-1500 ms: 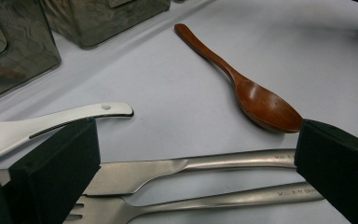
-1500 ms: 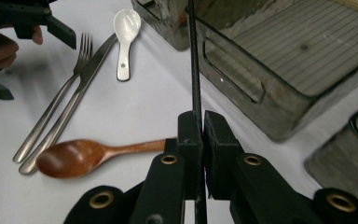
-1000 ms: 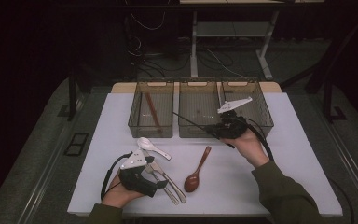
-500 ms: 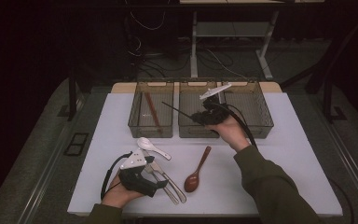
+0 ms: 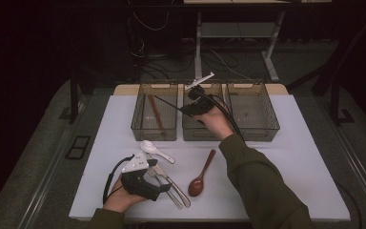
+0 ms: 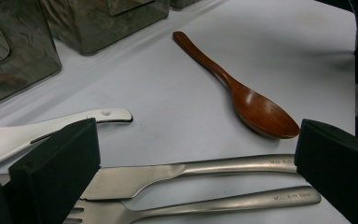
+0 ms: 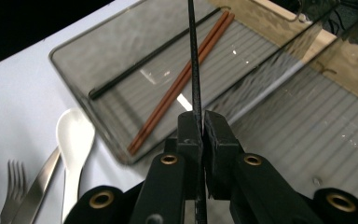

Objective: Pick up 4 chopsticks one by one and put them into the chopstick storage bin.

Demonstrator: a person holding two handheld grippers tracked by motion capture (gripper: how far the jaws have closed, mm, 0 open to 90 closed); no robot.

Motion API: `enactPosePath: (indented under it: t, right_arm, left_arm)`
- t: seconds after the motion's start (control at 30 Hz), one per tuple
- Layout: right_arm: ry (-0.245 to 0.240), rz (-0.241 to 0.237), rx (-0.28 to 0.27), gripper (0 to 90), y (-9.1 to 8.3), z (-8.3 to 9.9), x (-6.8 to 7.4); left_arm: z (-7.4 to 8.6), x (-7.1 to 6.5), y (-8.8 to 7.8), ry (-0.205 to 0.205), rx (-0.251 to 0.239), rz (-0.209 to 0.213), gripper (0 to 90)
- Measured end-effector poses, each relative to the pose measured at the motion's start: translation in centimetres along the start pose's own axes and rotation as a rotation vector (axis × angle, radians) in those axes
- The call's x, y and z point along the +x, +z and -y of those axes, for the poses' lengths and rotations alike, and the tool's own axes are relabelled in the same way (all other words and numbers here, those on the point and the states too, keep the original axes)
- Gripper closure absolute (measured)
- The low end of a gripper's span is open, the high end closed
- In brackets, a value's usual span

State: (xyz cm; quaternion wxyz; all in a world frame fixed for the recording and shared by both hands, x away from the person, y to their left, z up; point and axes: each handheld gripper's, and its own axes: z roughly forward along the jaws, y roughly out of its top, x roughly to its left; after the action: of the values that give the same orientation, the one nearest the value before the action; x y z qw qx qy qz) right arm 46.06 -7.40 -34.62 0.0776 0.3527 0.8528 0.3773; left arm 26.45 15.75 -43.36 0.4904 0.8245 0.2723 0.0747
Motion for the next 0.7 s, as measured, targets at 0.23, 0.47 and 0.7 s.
enactPosePath:
  t: [0.23, 0.47, 0.7]
  right_arm:
    - [0.012, 0.017, 0.015, 85.6, 2.5, -2.1, 0.1]
    - [0.03, 0.047, 0.044, 85.6, 4.9, -3.7, 0.1]
    - [0.054, 0.049, 0.063, 85.5, 6.9, -5.0, 0.6]
  left_arm:
    - [0.0, 0.0, 0.0, -0.001, -0.001, 0.001, 0.0]
    - [0.0, 0.0, 0.1, 0.012, 0.003, 0.002, 0.0]
    - [0.0, -0.1, 0.0, 0.001, -0.006, 0.006, 0.0]
